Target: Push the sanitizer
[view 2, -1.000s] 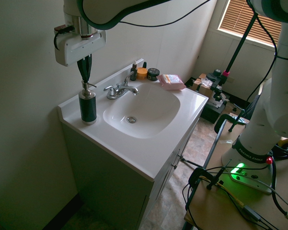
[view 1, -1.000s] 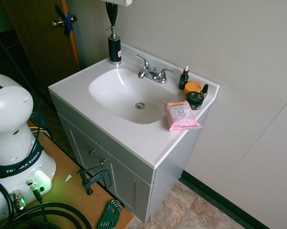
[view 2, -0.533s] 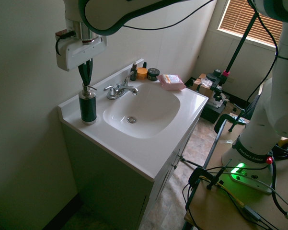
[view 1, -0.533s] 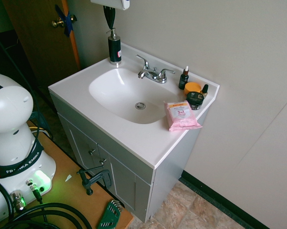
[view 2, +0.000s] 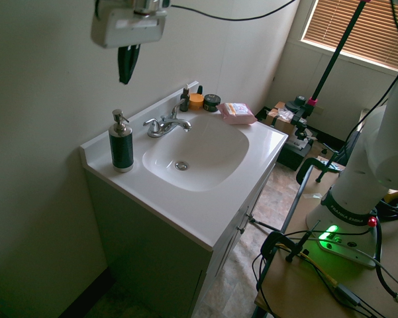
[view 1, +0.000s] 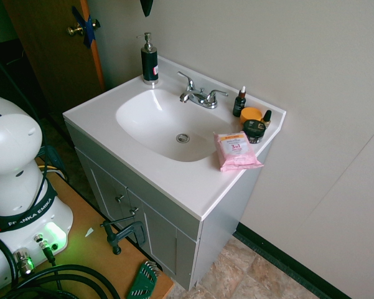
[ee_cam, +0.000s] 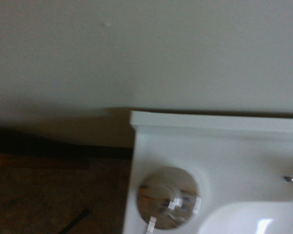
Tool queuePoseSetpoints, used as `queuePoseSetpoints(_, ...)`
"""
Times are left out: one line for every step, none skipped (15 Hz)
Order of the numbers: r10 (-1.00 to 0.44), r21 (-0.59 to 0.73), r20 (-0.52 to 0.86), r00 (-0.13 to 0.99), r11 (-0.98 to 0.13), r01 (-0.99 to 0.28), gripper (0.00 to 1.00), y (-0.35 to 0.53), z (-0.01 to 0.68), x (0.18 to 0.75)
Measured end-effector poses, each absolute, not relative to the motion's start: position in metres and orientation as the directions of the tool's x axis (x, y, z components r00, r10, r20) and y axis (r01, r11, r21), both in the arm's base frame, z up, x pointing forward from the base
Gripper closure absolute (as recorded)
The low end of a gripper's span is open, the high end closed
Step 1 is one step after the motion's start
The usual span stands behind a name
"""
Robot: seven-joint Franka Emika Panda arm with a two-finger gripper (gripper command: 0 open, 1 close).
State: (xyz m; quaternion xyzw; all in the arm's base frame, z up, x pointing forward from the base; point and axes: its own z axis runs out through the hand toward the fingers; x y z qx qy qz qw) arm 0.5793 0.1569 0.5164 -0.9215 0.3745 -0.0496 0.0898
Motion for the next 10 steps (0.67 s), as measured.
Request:
queuePoseSetpoints(-0.707, -0.188, 0.02, 0.707, -0.697, -0.692, 0.0, 0.133, 0.513, 0.567)
queuePoseSetpoints(-0.714, -0.166, 0.014, 0.7, -0.692, -0.702, 0.0, 0.113, 0.502, 0.556)
queuePoseSetpoints(-0.72, -0.144, 0.004, 0.694, -0.687, -0.713, 0.0, 0.094, 0.488, 0.545)
queuePoseSetpoints(-0.726, -0.126, -0.003, 0.687, -0.681, -0.721, 0.0, 0.077, 0.474, 0.534)
queuePoseSetpoints(-0.73, -0.112, -0.01, 0.683, -0.678, -0.726, 0.0, 0.061, 0.459, 0.522)
queuePoseSetpoints(-0.734, -0.099, -0.017, 0.679, -0.674, -0.732, 0.0, 0.046, 0.445, 0.509)
queuePoseSetpoints(-0.738, -0.087, -0.024, 0.674, -0.67, -0.737, 0.0, 0.032, 0.432, 0.494)
queuePoseSetpoints(-0.741, -0.077, -0.031, 0.67, -0.667, -0.741, 0.0, 0.021, 0.42, 0.478)
queuePoseSetpoints(-0.745, -0.071, -0.035, 0.666, -0.663, -0.745, 0.0, 0.011, 0.407, 0.462)
queuePoseSetpoints(-0.75, -0.064, -0.04, 0.66, -0.658, -0.751, 0.0, 0.002, 0.393, 0.447)
